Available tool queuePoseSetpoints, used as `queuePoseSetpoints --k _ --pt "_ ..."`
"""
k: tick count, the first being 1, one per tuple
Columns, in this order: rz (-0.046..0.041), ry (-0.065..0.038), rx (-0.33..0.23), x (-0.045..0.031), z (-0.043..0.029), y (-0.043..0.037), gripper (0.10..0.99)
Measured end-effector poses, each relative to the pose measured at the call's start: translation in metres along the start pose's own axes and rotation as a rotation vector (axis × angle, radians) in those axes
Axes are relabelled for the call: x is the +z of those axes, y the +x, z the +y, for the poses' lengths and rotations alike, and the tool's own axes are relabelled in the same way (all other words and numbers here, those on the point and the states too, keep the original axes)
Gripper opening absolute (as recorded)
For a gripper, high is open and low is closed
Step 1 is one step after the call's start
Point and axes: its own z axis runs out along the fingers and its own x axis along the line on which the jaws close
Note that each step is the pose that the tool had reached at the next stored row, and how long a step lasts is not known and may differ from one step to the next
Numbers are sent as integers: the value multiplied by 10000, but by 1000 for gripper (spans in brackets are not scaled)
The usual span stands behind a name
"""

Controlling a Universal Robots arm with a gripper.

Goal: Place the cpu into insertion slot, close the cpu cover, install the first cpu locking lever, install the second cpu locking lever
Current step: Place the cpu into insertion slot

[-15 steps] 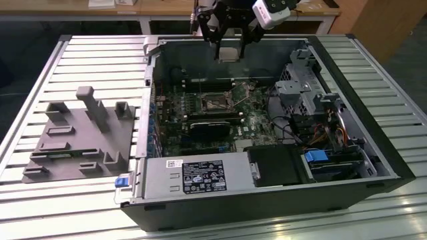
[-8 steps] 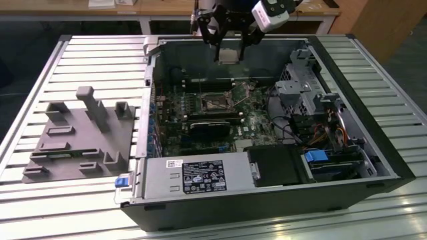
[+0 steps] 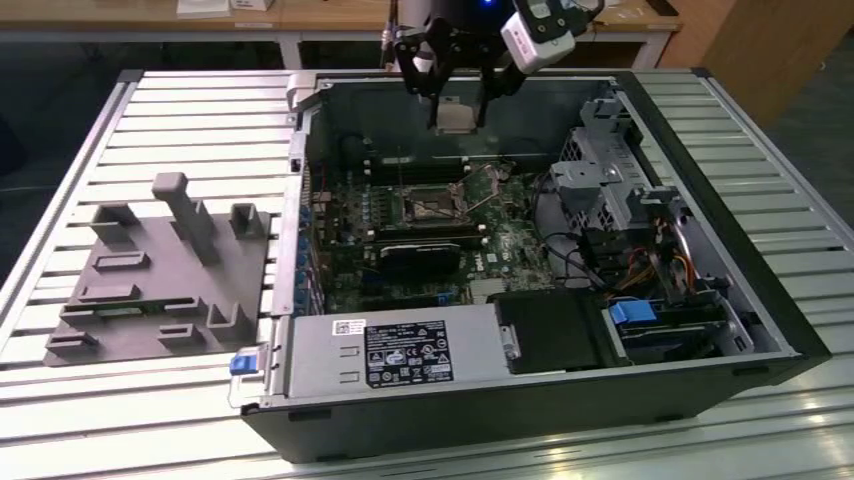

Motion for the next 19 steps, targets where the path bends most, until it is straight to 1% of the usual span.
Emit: queuePoseSetpoints --k 5,19 --pt "-10 0 -1 57 -5 8 537" --pt "-31 -9 -3 248 -23 16 537"
